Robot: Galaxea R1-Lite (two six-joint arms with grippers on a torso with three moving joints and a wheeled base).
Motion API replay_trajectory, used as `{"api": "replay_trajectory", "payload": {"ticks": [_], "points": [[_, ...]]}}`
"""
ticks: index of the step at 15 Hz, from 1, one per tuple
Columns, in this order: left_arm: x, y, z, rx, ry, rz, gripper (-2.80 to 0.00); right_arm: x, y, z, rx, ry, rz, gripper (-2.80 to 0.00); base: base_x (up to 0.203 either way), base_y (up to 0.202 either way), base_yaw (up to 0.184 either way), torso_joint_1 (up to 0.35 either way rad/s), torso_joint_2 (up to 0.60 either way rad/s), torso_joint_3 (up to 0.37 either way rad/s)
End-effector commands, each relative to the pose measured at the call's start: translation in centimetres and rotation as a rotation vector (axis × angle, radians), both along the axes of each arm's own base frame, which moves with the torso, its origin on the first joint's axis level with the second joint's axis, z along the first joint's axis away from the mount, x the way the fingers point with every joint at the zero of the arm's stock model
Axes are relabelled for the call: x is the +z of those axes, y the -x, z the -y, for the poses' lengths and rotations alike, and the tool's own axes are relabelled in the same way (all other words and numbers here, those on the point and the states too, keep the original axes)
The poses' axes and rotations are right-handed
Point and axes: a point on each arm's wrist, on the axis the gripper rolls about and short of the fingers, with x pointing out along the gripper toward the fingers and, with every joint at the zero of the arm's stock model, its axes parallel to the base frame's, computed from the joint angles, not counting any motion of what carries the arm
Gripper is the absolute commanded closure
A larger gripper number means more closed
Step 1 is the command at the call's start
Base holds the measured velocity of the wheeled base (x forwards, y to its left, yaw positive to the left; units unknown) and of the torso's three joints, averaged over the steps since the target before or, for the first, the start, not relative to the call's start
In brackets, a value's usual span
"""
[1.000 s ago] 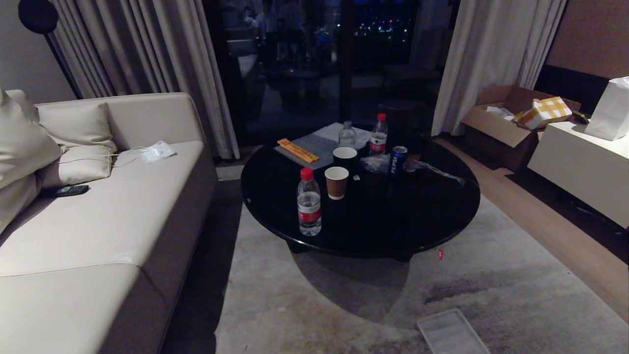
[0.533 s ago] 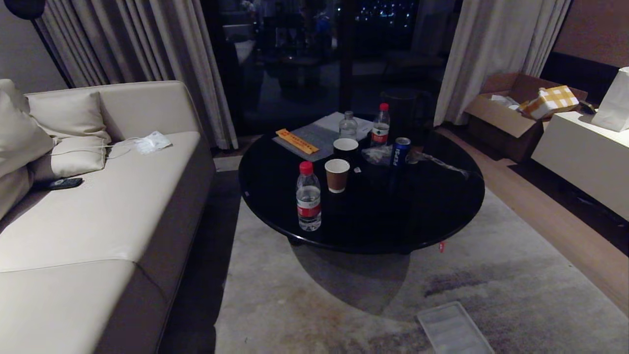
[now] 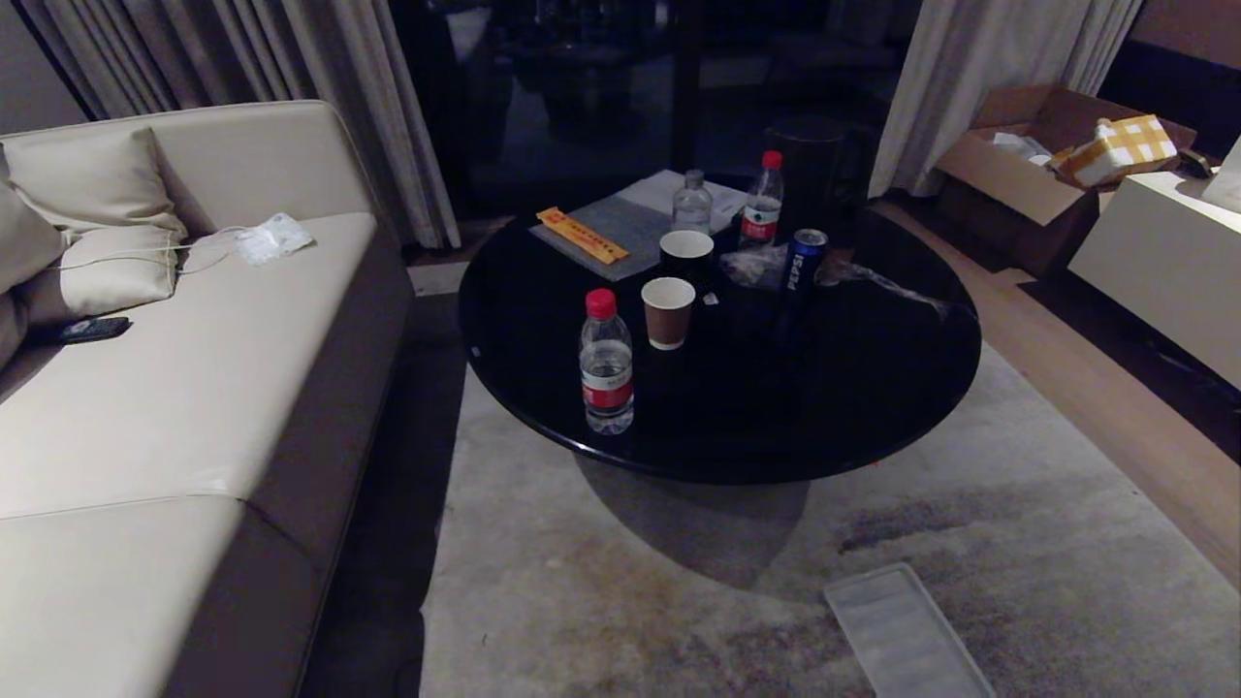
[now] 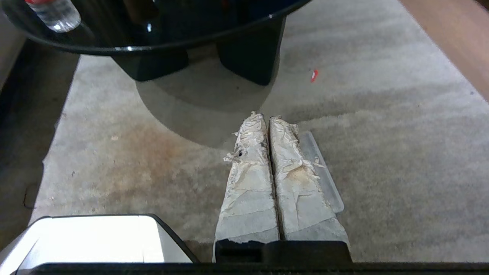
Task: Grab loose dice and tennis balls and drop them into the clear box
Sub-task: Close the lid
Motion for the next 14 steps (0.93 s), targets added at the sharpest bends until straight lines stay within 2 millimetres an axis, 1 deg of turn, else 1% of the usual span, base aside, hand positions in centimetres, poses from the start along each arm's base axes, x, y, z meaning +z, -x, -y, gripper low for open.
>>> {"api": "replay_trajectory", "payload": {"ticks": [1, 14], "points": [[0.01, -0.01, 0.0, 0.0, 0.001, -0.001, 0.0, -0.01, 0.0, 0.0, -0.001, -0.003, -0.002, 0.0, 0.0, 0.0, 0.0, 0.002, 0.0, -0.203], [0.01, -0.01, 0.0, 0.0, 0.0, -0.001, 0.0, -0.01, 0.0, 0.0, -0.001, -0.003, -0.002, 0.0, 0.0, 0.0, 0.0, 0.002, 0.0, -0.199]]}}
